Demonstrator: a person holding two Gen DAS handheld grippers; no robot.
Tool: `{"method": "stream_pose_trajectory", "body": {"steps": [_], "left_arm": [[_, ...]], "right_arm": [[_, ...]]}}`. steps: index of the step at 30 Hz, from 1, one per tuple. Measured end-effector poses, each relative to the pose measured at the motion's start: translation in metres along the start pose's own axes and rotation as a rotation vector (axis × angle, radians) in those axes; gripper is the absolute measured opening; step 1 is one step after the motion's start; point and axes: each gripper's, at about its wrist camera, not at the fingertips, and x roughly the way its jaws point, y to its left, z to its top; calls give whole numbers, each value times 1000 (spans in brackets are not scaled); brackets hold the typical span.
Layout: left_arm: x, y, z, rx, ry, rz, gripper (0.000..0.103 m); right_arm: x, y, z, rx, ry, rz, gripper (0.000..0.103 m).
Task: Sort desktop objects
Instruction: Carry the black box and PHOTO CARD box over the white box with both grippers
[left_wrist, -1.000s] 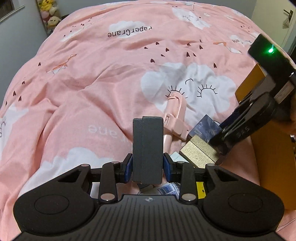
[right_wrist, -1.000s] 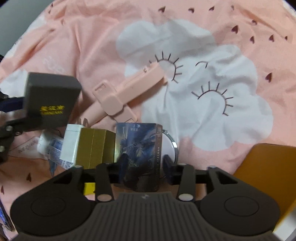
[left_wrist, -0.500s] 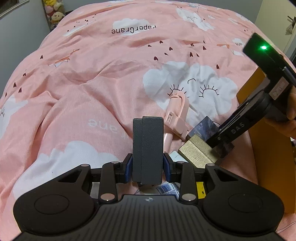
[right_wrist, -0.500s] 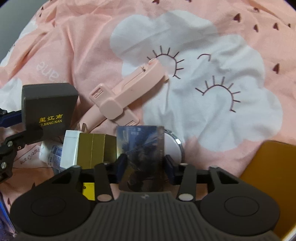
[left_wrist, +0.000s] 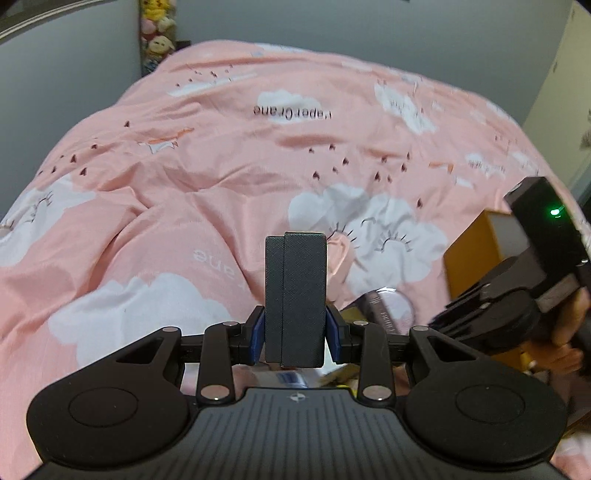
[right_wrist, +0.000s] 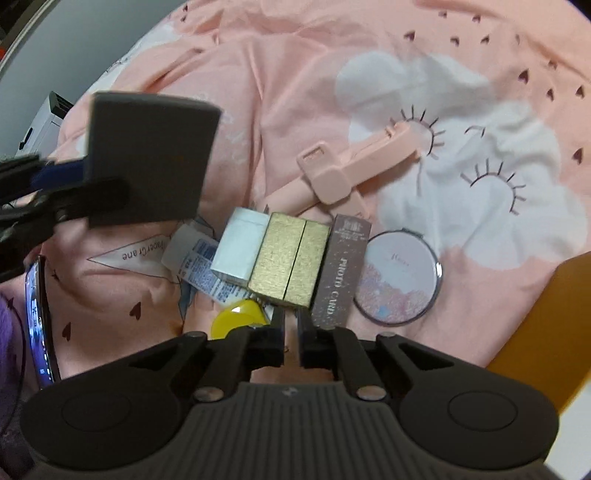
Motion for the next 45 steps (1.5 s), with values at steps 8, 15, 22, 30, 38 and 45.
{"method": "stream_pose_trajectory", "body": {"steps": [8, 15, 22, 30, 38, 45], "left_arm": [[-20, -18, -27, -93, -43, 66, 38], [-27, -21, -45, -219, -57, 22, 38], [-34, -40, -60, -246, -79, 32, 38], [-35, -76, -77, -194, -85, 75, 38], [-36, -110, -81, -106, -91, 40, 38], [-45, -132, -77, -61, -131, -18, 38]], "right_arm": [[-14, -11, 0, -38, -78, -127, 36], [9, -24, 5, 38, -51, -107, 35], [12, -26, 7, 106, -75, -74, 33], [-10, -22, -16, 122, -137, -102, 24], [-69, -21, -57, 171, -290, -78, 24], [-137, -38, -108, 318, -452, 65, 24]]}}
